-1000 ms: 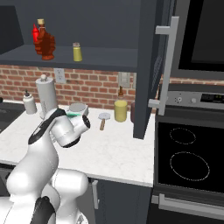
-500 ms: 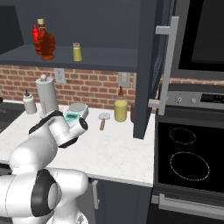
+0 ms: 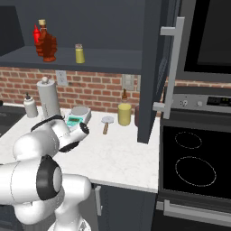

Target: Put the shaker and condiment bottle from the counter next to their counterparts in the cabinet.

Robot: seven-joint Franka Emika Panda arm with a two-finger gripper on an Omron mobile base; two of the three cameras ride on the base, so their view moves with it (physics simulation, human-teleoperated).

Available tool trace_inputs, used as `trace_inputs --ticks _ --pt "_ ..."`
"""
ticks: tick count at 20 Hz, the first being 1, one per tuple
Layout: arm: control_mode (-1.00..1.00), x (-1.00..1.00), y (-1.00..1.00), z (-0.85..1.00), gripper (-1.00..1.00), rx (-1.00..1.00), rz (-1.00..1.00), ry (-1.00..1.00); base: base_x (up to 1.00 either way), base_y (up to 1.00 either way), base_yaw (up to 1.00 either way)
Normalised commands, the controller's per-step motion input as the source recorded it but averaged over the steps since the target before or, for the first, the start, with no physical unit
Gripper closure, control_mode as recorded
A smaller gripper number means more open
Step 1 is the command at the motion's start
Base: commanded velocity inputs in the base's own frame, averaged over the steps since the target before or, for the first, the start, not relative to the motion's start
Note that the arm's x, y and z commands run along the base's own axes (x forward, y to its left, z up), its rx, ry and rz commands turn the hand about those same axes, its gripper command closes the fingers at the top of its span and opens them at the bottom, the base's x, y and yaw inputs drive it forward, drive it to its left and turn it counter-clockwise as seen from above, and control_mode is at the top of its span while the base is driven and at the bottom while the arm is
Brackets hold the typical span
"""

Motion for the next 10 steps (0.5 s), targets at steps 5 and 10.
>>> trace_inputs --ticks 5,10 --pt "-1.00 0.14 0.14 -0.13 -1.00 0.00 0.00 0.00 0.00 0.00 0.00" --pt "-1.00 0.09 0.20 -0.13 -1.00 0.00 0.00 0.00 0.00 0.00 0.00"
